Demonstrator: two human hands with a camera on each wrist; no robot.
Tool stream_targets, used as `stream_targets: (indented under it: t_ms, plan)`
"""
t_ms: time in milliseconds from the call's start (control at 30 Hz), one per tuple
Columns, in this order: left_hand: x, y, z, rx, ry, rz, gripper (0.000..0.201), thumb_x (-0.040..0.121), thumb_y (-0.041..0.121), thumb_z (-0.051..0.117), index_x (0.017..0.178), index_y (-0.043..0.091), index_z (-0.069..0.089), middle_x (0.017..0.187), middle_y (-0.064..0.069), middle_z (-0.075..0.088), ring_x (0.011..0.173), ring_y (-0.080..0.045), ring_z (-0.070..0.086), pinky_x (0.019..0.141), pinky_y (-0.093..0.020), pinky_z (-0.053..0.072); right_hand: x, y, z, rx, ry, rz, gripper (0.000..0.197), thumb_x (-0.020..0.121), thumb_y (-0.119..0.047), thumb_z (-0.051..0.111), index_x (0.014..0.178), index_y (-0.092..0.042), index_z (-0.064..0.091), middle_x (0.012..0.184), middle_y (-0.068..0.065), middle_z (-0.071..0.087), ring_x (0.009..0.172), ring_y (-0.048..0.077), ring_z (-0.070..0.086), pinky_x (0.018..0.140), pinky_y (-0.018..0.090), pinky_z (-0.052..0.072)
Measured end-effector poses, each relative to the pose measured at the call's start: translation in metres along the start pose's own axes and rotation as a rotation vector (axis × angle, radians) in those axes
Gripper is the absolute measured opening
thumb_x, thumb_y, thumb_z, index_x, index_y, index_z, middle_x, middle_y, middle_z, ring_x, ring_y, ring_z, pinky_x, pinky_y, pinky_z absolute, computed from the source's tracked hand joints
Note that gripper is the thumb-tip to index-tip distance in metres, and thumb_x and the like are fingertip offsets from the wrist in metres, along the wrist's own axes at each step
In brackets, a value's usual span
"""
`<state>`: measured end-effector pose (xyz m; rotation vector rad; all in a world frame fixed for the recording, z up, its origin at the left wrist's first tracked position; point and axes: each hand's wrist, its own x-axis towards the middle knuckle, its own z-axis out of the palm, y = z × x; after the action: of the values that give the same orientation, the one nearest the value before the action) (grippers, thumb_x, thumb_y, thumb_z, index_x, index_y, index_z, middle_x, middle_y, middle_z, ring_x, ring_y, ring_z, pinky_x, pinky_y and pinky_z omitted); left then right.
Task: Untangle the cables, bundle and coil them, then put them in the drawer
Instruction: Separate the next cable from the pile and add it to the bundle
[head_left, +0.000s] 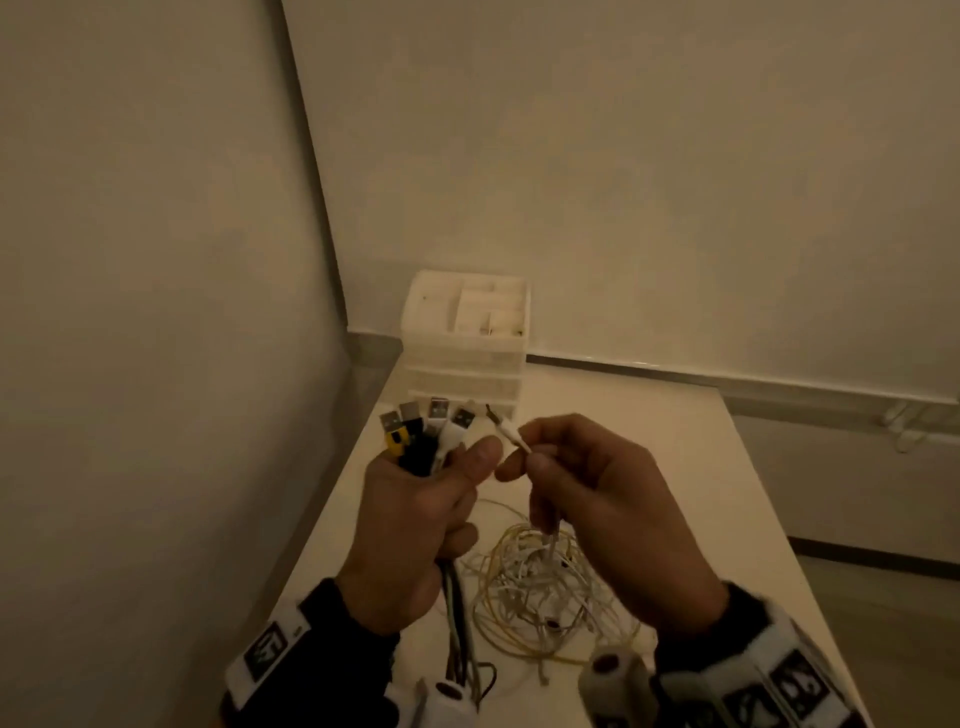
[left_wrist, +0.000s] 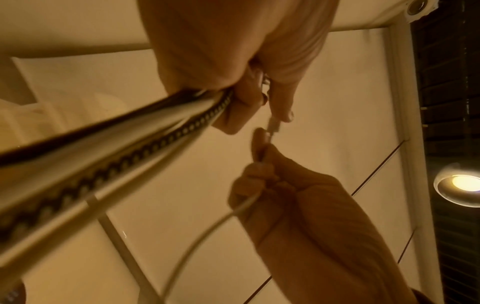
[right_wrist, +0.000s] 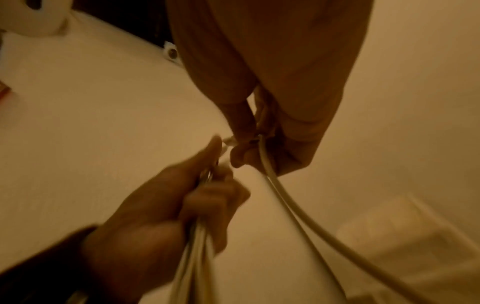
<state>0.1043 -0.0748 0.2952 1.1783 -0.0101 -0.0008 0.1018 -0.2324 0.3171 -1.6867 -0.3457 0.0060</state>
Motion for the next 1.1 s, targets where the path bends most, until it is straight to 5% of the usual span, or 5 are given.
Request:
stream_targets:
  t_ms: [233,367,733,867,1100]
  plan:
    - [0.010,-0.007,0.011,0.077,0.005,-0.001,0.020,0.070,0.027,0.076,0.066,0.017,0.059,0.047,0.002,0.031,0.035,-0.009,0.024,0.038,-0.016,0.025,-0.013,0.026,0.027,0.429,0.217,0.216,0.010,0.089,-0.003,0.061,0.097,-0.001,0.066,0.079,0.016,0.061,0.056,0.022,0.057,0.055,0.030,0.049]
    - [0.005,-0.012,0.021,0.095,0.036,0.031,0.012,0.072,0.028,0.075,0.066,0.021,0.068,0.060,-0.009,0.060,0.057,-0.032,0.052,0.045,-0.025,0.042,-0.009,0.020,0.030,0.408,0.237,0.161,0.014,0.088,-0.002,0.062,0.094,0.007,0.054,0.072,0.018,0.060,0.051,0.022,0.055,0.046,0.029,0.045]
    - [0.020,0.016,0.001,-0.095,0.164,0.078,0.040,0.086,0.046,0.055,0.062,0.018,0.041,0.052,0.002,0.031,0.046,-0.012,0.040,0.046,-0.027,0.044,-0.044,0.068,0.028,-0.346,-0.139,-0.139,0.019,0.098,-0.033,0.047,0.093,-0.028,0.065,0.069,-0.012,0.058,0.063,0.008,0.055,0.059,0.019,0.042]
    - [0.019,0.043,-0.024,-0.093,0.129,0.130,0.051,0.087,0.053,0.051,0.057,0.022,0.024,0.053,0.004,0.014,0.040,-0.007,0.014,0.036,-0.015,0.018,-0.060,0.131,0.008,-0.366,-0.225,0.050,0.022,0.101,-0.031,0.043,0.085,-0.026,0.057,0.066,-0.014,0.050,0.062,0.004,0.045,0.060,0.018,0.035]
    - [0.003,0.071,-0.054,0.068,0.153,0.260,0.052,0.090,0.043,0.059,0.058,0.020,0.026,0.047,0.005,0.021,0.035,-0.007,0.016,0.039,-0.013,0.017,-0.048,0.155,-0.025,-0.431,-0.103,0.149,0.026,0.098,-0.021,0.051,0.075,-0.023,0.062,0.068,-0.022,0.061,0.064,-0.002,0.055,0.062,0.013,0.039]
